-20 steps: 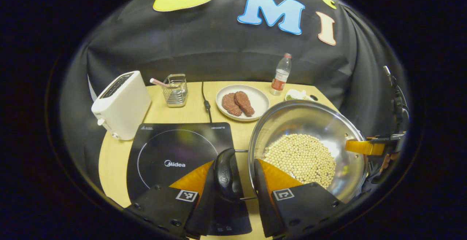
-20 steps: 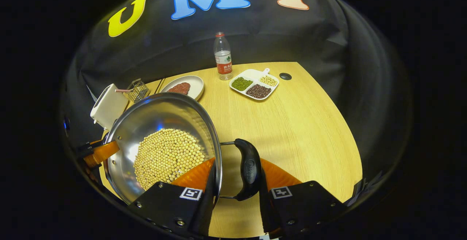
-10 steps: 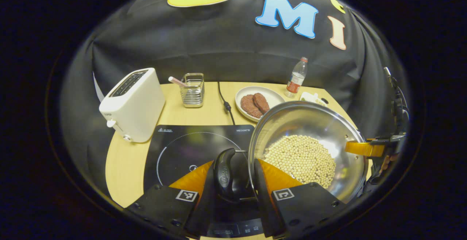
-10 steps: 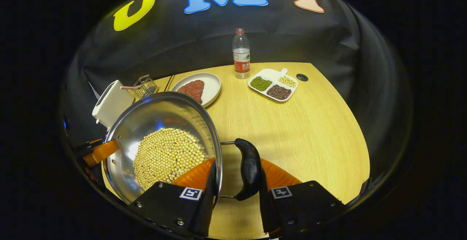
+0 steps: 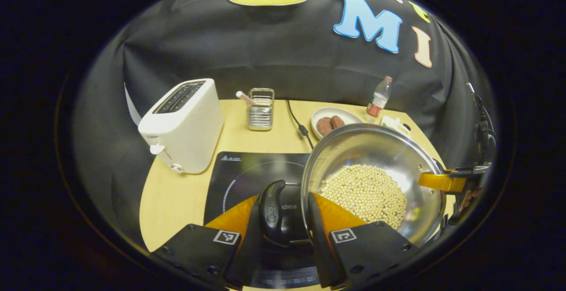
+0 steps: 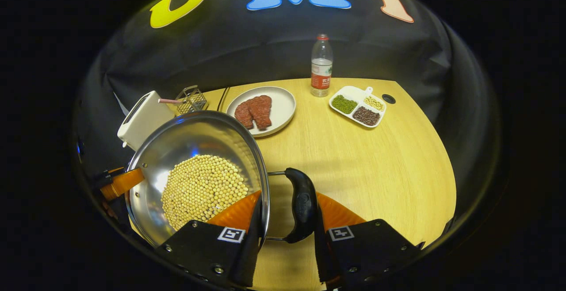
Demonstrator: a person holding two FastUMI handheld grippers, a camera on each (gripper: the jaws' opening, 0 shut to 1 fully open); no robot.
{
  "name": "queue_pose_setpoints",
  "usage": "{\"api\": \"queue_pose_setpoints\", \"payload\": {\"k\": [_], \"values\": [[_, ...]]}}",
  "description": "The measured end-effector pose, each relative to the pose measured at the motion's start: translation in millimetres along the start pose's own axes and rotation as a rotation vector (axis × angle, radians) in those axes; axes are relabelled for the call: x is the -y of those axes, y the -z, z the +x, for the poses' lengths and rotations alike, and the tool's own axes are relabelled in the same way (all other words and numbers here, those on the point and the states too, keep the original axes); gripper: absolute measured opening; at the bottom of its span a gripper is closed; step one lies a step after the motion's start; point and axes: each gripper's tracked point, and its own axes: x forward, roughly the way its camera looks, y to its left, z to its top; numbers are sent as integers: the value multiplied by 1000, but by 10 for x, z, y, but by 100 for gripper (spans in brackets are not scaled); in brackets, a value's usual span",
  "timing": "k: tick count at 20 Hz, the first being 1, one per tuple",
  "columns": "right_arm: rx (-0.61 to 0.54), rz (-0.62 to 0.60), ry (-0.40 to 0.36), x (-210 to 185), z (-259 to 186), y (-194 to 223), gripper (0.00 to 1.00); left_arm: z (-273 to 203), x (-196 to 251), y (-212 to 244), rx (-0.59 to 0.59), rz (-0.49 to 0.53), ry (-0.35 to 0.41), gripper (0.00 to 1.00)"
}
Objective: First push the handle of the pot to place it horizontally, then grasp the pot with both hands and set it on the induction cooktop.
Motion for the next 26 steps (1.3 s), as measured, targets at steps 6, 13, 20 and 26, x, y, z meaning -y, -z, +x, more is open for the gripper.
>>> {"api": "queue_pose_setpoints", "payload": {"k": [6, 13, 20, 26], "values": [[-6, -11, -19, -384, 81, -42, 54, -63, -413, -23, 4, -18, -26, 58], [11, -28, -23, -704, 132, -138, 54, -92, -780, -74, 8, -40, -40, 57], [2, -14, -30, -933, 188, -121, 54, -95, -1007, -133, 13, -33, -55, 57], [-2, -9, -29, -1100, 268, -113, 54, 36, -1215, -133, 12, -39, -56, 60]]}}
